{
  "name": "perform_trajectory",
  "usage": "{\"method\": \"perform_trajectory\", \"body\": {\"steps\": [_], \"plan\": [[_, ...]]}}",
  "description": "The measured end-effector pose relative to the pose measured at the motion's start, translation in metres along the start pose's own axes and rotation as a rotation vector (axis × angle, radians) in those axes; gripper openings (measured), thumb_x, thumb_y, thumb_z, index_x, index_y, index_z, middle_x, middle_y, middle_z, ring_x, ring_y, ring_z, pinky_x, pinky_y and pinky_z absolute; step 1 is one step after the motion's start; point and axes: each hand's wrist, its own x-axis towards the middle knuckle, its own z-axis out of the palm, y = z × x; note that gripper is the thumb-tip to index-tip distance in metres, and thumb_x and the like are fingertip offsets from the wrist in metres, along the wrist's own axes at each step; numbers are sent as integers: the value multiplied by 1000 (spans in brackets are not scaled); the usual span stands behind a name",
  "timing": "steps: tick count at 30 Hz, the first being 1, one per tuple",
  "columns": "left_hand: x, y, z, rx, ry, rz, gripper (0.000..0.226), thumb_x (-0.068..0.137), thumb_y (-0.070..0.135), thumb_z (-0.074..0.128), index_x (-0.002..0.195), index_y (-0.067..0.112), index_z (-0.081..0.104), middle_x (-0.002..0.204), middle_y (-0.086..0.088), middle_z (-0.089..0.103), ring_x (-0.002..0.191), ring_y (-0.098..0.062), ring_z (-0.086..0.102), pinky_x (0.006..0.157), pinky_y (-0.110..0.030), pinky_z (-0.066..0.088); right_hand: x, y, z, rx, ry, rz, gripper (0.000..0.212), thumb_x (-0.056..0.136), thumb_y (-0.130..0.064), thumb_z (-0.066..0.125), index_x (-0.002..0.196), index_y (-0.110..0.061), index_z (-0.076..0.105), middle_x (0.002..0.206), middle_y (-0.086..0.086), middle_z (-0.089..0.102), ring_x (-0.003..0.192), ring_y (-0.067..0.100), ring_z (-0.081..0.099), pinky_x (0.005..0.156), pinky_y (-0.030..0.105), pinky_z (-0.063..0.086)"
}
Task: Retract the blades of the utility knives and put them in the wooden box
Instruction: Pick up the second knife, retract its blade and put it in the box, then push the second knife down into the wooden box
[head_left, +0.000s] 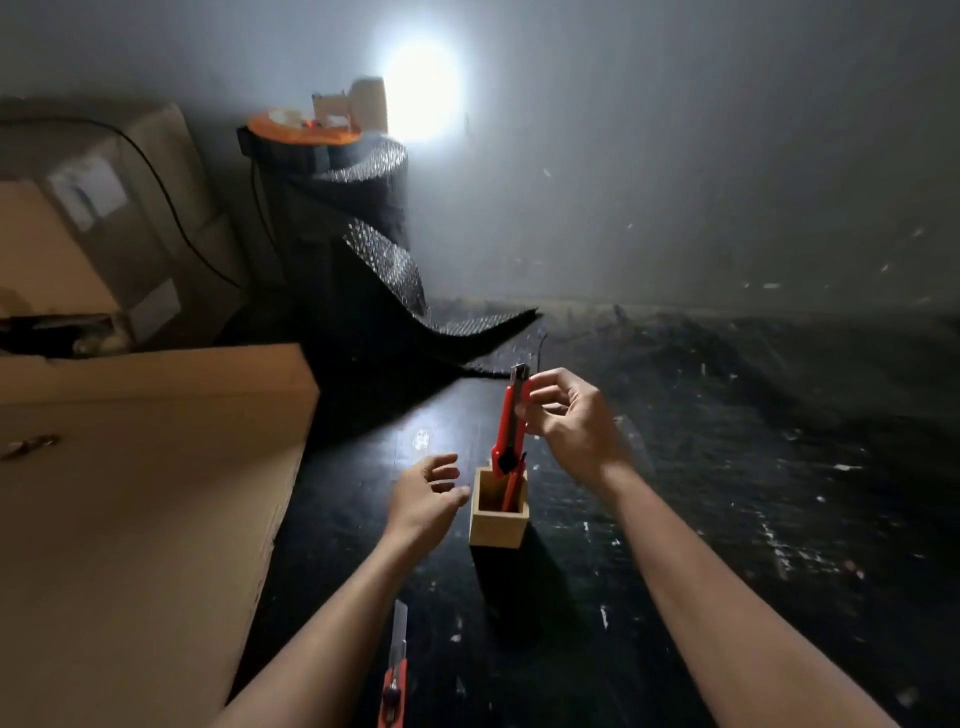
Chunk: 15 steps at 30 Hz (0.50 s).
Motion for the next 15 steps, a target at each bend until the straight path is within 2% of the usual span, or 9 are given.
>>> {"method": "perform_trajectory", "body": {"steps": [4,7,9,11,12,14,15], "plan": [[16,-39,27,230,-56,-63,103,67,26,95,154,20,41,152,-9,54,138,-27,53,111,-49,49,20,42,19,-107,8,68,11,86,-17,76,91,-24,69,86,-2,76,82,16,75,77,47,64],[25,-53,44,285,-84,-59,120,62,37,96,160,19,30,162,-8,42,148,-26,40,120,-48,37,26,66,31,-215,-28,94,10,88,-12,73,92,-21,69,86,-6,75,81,11,73,74,33,61],[28,-57,51,264,-93,-39,121,62,39,93,161,18,27,162,-7,41,149,-22,39,120,-37,34,25,81,39,-283,-50,116,12,88,-11,70,92,-22,69,87,-7,76,81,12,73,73,28,58],[30,-58,57,218,-80,2,116,63,40,91,159,19,30,159,-4,46,142,-12,44,112,-25,36,24,92,46,-323,-45,124,11,88,-12,70,91,-22,70,84,-7,76,79,12,72,71,29,58],[32,-59,60,197,-73,23,114,63,43,89,159,21,32,157,-1,49,139,-8,46,111,-24,37,24,94,49,-335,-42,120,9,88,-14,70,92,-21,71,84,-8,75,78,11,71,71,29,57],[36,-61,64,177,-66,41,114,60,55,86,158,32,32,151,5,57,136,-8,54,114,-33,45,27,95,53,-380,-52,85,8,89,-14,68,96,-17,71,87,-6,75,78,11,68,71,27,54],[37,-62,65,167,-72,43,111,60,58,84,157,39,33,144,9,63,130,-7,60,110,-37,50,29,95,55,-396,-64,63,9,89,-14,67,97,-15,71,89,-3,76,79,13,68,72,28,55]]}}
